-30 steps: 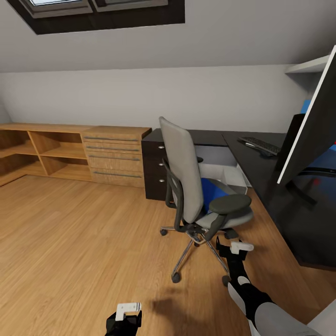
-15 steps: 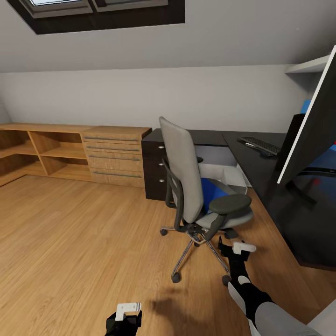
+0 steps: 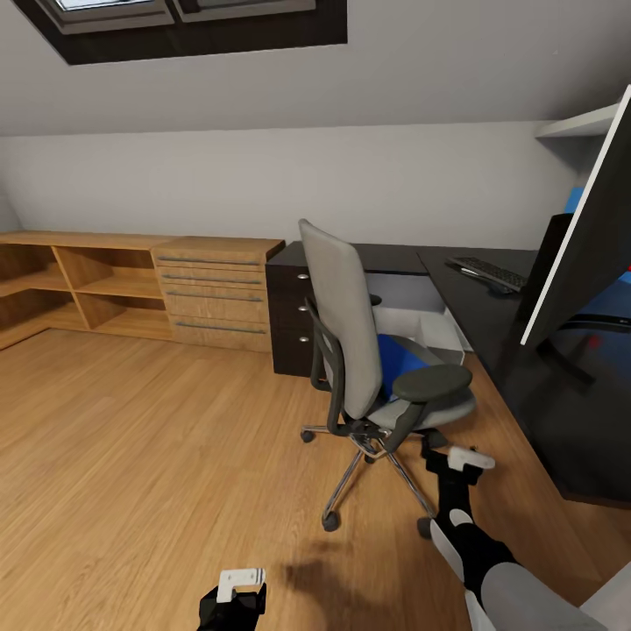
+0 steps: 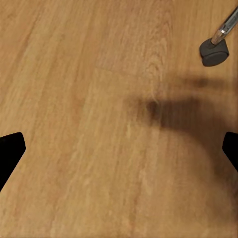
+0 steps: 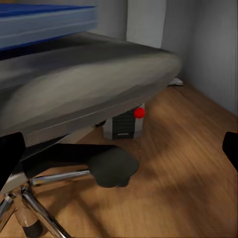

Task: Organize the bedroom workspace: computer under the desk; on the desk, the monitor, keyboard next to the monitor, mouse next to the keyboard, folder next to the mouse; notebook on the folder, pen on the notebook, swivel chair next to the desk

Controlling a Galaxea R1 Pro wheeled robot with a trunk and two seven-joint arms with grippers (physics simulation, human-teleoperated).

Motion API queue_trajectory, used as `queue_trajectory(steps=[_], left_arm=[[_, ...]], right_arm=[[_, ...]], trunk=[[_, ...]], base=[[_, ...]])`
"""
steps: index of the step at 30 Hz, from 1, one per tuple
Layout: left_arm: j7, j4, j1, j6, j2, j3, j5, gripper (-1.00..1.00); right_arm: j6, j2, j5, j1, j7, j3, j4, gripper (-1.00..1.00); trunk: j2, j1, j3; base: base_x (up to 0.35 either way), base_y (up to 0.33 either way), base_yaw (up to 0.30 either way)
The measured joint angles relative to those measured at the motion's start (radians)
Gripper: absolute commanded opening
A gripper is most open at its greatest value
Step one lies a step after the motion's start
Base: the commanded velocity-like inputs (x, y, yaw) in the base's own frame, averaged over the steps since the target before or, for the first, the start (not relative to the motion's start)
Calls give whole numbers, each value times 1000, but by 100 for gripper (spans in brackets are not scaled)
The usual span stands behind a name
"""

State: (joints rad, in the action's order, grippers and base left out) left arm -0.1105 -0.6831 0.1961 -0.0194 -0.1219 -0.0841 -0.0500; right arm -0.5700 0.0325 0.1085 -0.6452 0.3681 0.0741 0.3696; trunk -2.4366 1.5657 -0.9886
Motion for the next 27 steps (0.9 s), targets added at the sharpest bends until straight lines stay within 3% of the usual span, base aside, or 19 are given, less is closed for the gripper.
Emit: queue_trajectory(steps=[8,27], left_arm=[[0,0,0,0,0,0,0,100],[3,0,0,0,0,-1,0,100]], right_arm=[[17,7,-1,0,43,1,50,100],[56,36,-1,0,41,3,87,100]], trunk=[[0,0,0],[0,0,0]], base=[[0,0,0],[38,0,0]])
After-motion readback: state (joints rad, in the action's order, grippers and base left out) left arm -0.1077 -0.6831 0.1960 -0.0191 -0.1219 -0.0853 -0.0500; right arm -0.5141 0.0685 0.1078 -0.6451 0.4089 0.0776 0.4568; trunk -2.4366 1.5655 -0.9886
